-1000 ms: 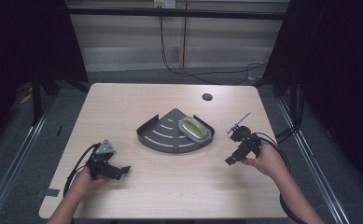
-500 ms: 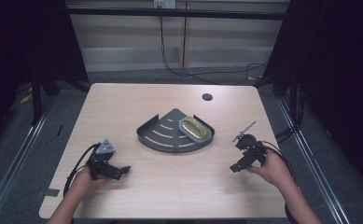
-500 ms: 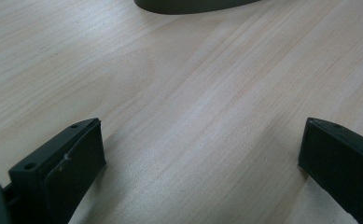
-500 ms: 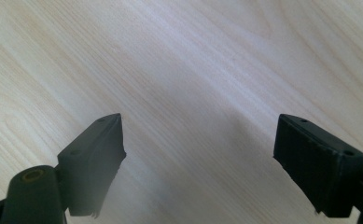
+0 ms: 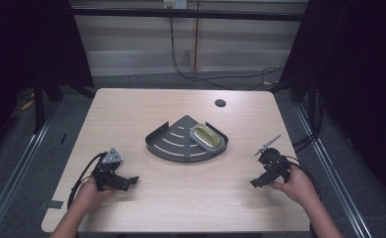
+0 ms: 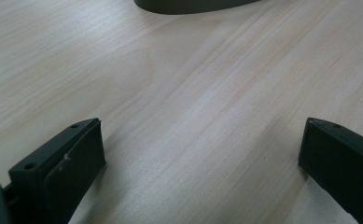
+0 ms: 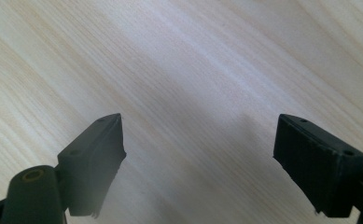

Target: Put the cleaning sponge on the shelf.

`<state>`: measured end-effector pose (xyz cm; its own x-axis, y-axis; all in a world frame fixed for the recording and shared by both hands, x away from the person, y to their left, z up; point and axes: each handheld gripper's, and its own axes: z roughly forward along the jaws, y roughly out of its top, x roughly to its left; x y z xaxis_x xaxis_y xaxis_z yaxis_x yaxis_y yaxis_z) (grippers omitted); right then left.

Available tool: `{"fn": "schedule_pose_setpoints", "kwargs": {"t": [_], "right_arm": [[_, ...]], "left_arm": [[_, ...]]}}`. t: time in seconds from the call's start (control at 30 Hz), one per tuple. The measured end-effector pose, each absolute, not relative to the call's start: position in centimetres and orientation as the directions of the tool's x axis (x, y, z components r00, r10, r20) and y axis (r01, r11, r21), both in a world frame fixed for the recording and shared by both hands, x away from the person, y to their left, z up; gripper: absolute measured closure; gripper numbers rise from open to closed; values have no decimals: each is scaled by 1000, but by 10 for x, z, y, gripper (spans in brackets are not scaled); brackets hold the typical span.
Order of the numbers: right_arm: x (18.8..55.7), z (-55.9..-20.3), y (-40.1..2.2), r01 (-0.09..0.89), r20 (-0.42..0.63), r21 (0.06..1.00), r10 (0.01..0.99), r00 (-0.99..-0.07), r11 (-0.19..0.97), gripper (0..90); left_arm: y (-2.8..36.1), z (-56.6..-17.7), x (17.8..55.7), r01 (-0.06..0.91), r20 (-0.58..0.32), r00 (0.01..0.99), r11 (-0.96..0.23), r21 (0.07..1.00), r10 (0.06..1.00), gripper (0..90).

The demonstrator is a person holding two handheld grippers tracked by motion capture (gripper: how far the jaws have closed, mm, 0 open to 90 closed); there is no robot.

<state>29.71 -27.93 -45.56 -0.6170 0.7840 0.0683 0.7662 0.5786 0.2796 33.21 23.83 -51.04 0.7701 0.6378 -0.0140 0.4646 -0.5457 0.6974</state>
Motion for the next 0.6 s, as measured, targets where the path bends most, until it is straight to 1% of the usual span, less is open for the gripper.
{"fn": "schedule_pose_setpoints", "kwargs": {"t": [0.37,0.4,0.57,0.6], "right_arm": [[287,-473,-291,760,52,289,784,-619,582,159],[285,-476,-294,753,44,308,782,-622,582,157],[282,-481,-298,732,39,343,770,-637,588,146],[280,-482,-300,722,42,371,767,-641,584,143]], "left_arm": [[238,-510,332,464,-12,770,-546,697,638,0],[238,-510,332,465,-12,769,-546,697,639,0],[238,-510,332,464,-13,770,-546,697,638,0],[238,-510,332,463,-10,770,-547,697,638,0]]}}
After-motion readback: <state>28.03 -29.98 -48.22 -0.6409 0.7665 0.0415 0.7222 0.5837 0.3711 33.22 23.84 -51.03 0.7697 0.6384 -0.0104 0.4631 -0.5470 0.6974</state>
